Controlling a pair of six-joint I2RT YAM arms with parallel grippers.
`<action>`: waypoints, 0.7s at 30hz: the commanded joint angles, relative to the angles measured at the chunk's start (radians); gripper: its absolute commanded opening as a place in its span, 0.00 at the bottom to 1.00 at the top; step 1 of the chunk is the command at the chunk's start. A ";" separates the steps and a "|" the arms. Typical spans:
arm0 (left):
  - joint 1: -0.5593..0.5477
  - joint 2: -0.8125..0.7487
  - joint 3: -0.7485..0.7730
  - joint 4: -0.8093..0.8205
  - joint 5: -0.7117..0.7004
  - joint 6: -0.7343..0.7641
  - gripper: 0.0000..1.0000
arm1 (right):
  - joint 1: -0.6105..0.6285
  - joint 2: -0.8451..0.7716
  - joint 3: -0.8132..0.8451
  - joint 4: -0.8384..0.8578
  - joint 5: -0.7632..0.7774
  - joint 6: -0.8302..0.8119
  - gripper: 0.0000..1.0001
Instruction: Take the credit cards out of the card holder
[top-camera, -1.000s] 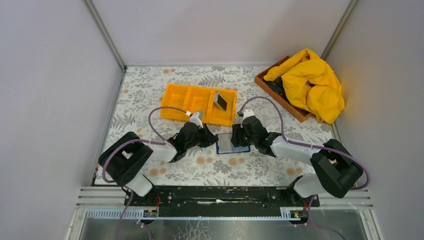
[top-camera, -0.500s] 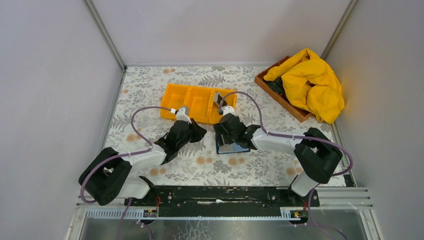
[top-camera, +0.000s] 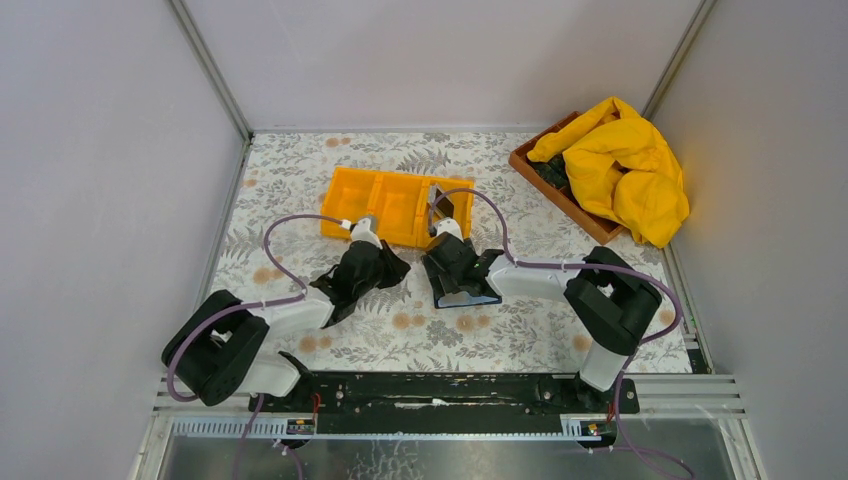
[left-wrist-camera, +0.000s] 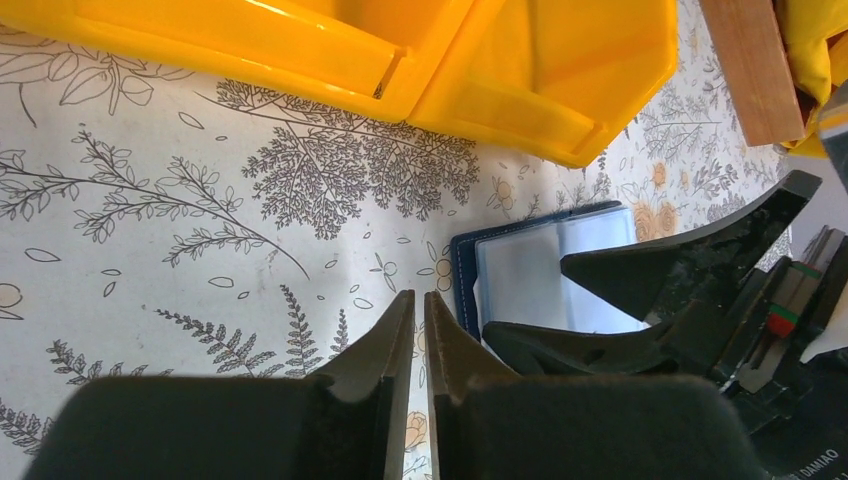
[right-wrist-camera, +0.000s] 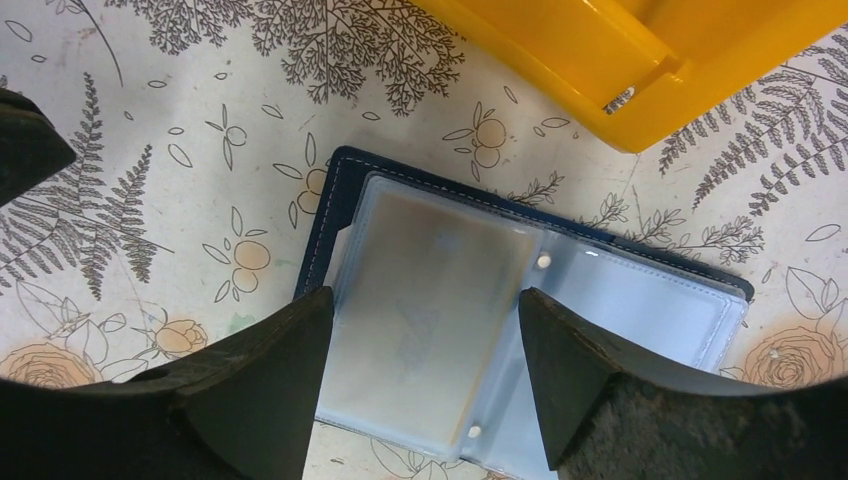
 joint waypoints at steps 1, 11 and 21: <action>0.011 0.018 0.001 0.016 0.017 0.007 0.14 | 0.007 -0.003 0.027 -0.011 0.051 -0.002 0.73; 0.018 0.038 0.004 0.026 0.037 0.004 0.13 | 0.006 -0.007 0.008 -0.001 0.051 0.015 0.66; 0.021 0.073 0.012 0.047 0.077 -0.001 0.12 | 0.004 -0.053 -0.014 0.032 0.002 0.030 0.63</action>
